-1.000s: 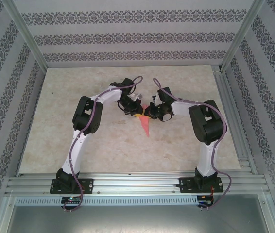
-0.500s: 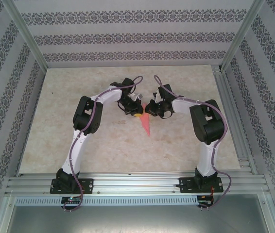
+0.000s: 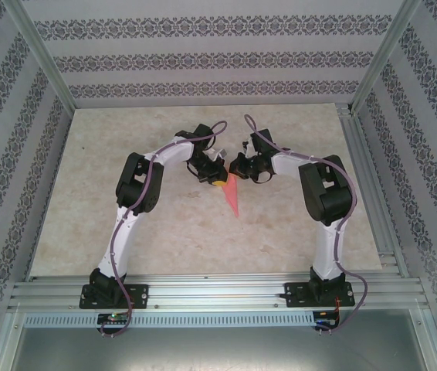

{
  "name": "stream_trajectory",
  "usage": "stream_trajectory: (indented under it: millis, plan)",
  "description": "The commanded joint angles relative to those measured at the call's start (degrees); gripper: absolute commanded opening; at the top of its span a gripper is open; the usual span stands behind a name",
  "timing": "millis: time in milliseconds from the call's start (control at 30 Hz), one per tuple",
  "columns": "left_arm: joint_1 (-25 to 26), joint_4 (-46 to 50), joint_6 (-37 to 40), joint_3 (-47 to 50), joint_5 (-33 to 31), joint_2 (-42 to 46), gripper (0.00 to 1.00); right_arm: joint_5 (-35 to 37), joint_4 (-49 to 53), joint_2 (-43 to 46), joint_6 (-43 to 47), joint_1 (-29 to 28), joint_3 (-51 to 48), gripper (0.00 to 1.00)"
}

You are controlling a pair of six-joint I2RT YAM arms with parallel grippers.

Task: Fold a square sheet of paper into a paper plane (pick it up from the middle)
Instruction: Fold the wing for the fifth time at the center of the table.

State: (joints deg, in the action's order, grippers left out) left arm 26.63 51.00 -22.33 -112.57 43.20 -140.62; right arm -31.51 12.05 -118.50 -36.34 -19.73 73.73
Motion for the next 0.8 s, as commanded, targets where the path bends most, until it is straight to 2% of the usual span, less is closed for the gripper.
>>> stream_trajectory:
  millis: [0,167,333,467,767]
  plan:
    - [-0.66,0.77,1.52,-0.80,-1.42,-2.55,0.11,2.86,1.28,-1.76,0.92,0.61,1.06,0.07]
    - [-0.67,1.01,1.80,-0.82,-1.54,-2.73,0.11,4.35,0.74,-2.93,1.08,1.40,0.92,0.07]
    - [-0.62,1.00,1.81,-0.89,-1.49,-3.00,0.11,-1.48,-1.32,-0.50,-0.77,1.70,2.09,0.08]
    - [-0.71,1.34,2.00,-1.00,-1.60,-3.00,0.11,-3.23,-2.74,1.15,-2.00,2.10,3.22,0.08]
    - [-0.74,1.54,2.28,-1.03,-1.67,-2.97,0.11,-3.38,-1.73,-3.18,-2.60,2.41,5.51,0.07]
